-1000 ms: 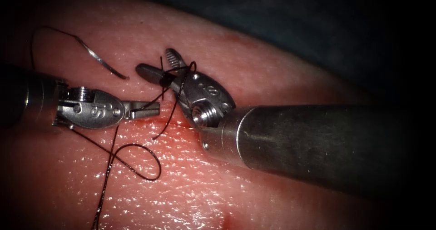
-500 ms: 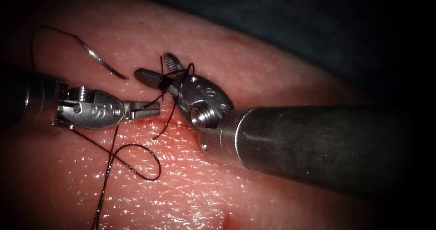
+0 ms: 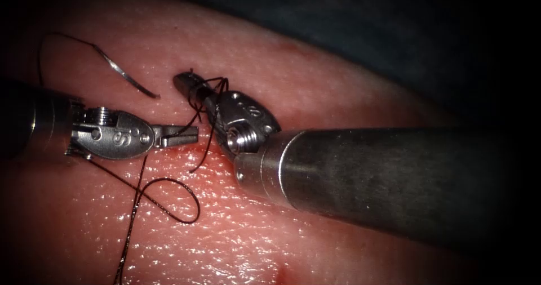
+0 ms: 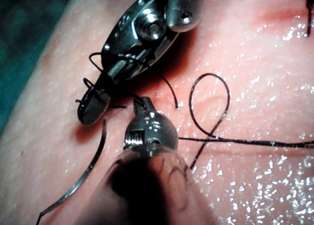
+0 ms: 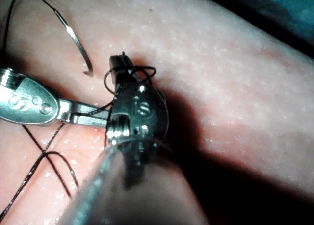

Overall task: Wound Closure
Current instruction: Tension the suture by pulling up with the left tool and down with the right.

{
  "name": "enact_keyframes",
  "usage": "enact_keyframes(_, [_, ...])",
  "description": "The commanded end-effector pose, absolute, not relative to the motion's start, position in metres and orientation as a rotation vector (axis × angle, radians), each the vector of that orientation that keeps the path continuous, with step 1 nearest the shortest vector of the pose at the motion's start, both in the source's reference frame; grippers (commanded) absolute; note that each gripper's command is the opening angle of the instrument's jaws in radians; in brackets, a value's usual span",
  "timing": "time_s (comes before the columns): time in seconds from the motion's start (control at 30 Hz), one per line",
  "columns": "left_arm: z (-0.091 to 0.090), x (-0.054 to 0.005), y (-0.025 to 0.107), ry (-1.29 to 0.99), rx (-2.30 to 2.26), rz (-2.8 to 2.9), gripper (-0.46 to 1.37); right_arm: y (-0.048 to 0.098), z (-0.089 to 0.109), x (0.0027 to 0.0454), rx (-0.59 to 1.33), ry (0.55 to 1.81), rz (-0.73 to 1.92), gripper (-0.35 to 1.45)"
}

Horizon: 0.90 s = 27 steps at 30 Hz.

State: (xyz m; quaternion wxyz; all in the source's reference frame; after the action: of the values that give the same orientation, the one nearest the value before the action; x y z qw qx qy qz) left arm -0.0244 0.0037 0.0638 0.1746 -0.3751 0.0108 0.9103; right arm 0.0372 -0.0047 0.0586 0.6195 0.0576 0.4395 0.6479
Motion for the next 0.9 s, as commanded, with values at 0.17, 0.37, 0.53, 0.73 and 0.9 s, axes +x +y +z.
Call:
enact_keyframes(0.17, [0.0637,-0.024,0.0039,0.011,-1.069,2.576,-0.35,-0.0053,0.0577,0.0372,0.104,1.019,1.435,-0.35])
enact_keyframes(0.37, [0.0633,-0.0236,0.0047,0.004,-1.073,2.561,-0.35,-0.0064,0.0564,0.0371,0.108,1.022,1.409,-0.35])
enact_keyframes(0.53, [0.063,-0.0236,0.0057,-0.002,-1.067,2.542,-0.35,-0.0077,0.0552,0.037,0.119,1.033,1.387,-0.35])
enact_keyframes(0.73, [0.0625,-0.0232,0.0072,-0.013,-1.063,2.545,-0.35,-0.0096,0.0538,0.0368,0.117,1.034,1.373,-0.35])
enact_keyframes(0.9, [0.0615,-0.0224,0.0094,-0.016,-1.03,2.564,-0.35,-0.011,0.0527,0.0365,0.113,1.033,1.359,-0.35])
